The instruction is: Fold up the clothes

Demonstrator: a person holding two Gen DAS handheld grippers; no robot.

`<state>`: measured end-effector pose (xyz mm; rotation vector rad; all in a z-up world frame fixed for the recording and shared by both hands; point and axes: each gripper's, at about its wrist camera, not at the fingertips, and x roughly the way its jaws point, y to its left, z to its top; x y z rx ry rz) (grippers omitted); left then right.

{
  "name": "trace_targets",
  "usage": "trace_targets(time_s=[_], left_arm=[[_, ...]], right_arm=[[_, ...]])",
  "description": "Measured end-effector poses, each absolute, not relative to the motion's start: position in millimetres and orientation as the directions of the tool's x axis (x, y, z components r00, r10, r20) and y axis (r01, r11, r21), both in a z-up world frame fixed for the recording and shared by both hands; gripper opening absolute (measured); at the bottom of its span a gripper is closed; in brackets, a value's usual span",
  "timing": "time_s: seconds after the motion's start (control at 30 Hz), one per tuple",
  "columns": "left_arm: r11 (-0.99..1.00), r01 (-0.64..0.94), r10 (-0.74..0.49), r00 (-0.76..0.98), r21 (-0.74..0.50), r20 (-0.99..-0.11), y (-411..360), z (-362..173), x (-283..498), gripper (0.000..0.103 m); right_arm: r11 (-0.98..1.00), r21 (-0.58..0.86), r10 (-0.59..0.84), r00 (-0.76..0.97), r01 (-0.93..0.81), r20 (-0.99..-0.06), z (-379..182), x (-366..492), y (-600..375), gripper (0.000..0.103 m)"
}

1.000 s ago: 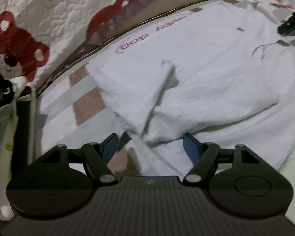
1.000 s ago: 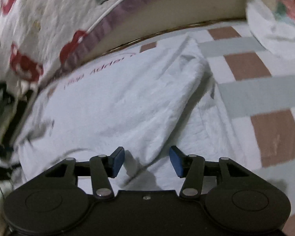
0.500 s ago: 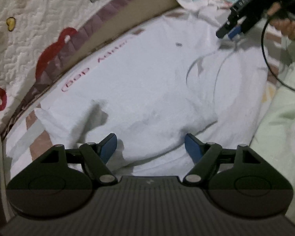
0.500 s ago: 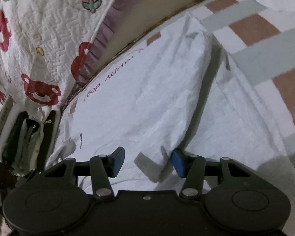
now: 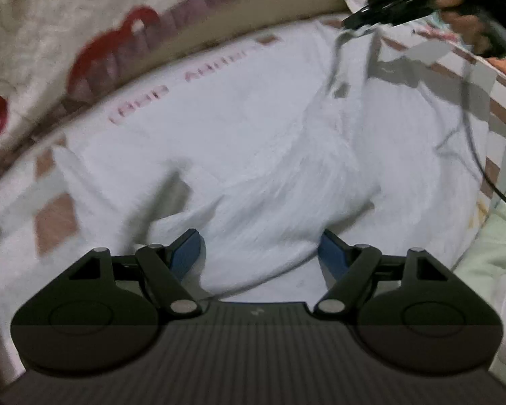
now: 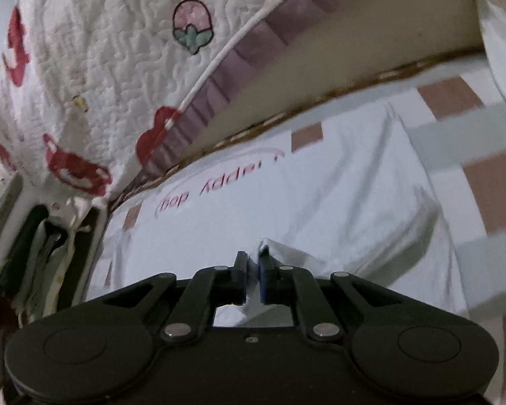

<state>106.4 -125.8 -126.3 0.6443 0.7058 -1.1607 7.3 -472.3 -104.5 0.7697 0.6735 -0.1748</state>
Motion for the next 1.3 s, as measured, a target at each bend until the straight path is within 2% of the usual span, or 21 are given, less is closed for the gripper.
trace_targets(time_s=[0.1,0.2,0.27,0.3,0.37,0.43,0.57,0.63,0.7,0.73,0.77,0.83,0.87,1.0,1.2,1.23,1.3], left_arm=[[0.301,0.940,-0.620,0.319,0.159,-0.717,-103,-108,108,0.077],[0.349,0.914,-0.633,0.391,0.205,-0.667,-77,-94,118,0.083],[0.362,0.911,-0.613,0.392,0.197,-0.686,-64,-96,129,0.084],[0.368,0.910,-0.590,0.386,0.189,-0.709,-60,-99,134,0.084],[0.365,0.908,-0.550,0.387,0.204,-0.740,-58,-109,138,0.084],[0.341,0.910,-0.521,0.392,0.235,-0.758,-60,-118,139,0.084],[0.240,0.910,-0.528,0.414,0.337,-0.742,-79,-134,131,0.084],[0.222,0.920,-0.540,0.392,0.323,-0.745,-85,-138,133,0.084],[0.206,0.929,-0.553,0.369,0.306,-0.747,-91,-141,134,0.078],[0.222,0.934,-0.551,0.357,0.280,-0.754,-93,-141,138,0.075],[0.240,0.937,-0.549,0.346,0.253,-0.761,-95,-141,141,0.067],[0.274,0.937,-0.544,0.338,0.218,-0.768,-99,-141,149,0.040],[0.288,0.934,-0.541,0.342,0.213,-0.768,-101,-141,153,0.017],[0.396,0.908,-0.550,0.356,0.140,-0.755,-113,-135,184,0.012],[0.606,0.710,-0.639,0.166,-0.358,-0.751,-99,-151,264,0.014],[0.619,0.660,-0.657,0.137,-0.426,-0.741,-95,-156,275,0.014],[0.625,0.615,-0.675,0.119,-0.480,-0.728,-92,-158,285,0.014]], right_arm=[[0.714,0.560,0.058,0.762,0.419,-0.645,-103,37,-484,0.009],[0.739,0.524,0.030,0.757,0.423,-0.653,-103,57,-493,0.023],[0.767,0.496,-0.014,0.784,0.406,-0.621,-95,55,-495,0.048],[0.761,0.507,-0.038,0.808,0.405,-0.588,-90,48,-496,0.051],[0.756,0.523,-0.060,0.838,0.393,-0.543,-85,29,-498,0.052],[0.780,0.479,-0.101,0.837,0.403,-0.538,-85,8,-497,0.052],[0.853,0.312,-0.167,0.785,0.419,-0.597,-97,-29,-489,0.052],[0.874,0.216,-0.212,0.741,0.435,-0.637,-107,-41,-488,0.052],[0.879,0.150,-0.246,0.701,0.452,-0.669,-117,-48,-490,0.052],[0.878,0.141,-0.251,0.691,0.457,-0.678,-121,-51,-492,0.052],[0.877,0.143,-0.250,0.689,0.459,-0.680,-124,-52,-495,0.052],[0.872,0.162,-0.244,0.697,0.461,-0.675,-128,-53,-500,0.052],[0.873,0.164,-0.241,0.698,0.460,-0.675,-130,-51,-502,0.052],[0.878,0.154,-0.238,0.693,0.453,-0.680,-134,-41,-508,0.052],[0.858,0.235,-0.191,0.710,0.456,-0.678,-142,-20,-519,0.051],[0.854,0.241,-0.190,0.707,0.461,-0.681,-144,-17,-521,0.051],[0.847,0.247,-0.194,0.707,0.470,-0.681,-148,-13,-522,0.051]])
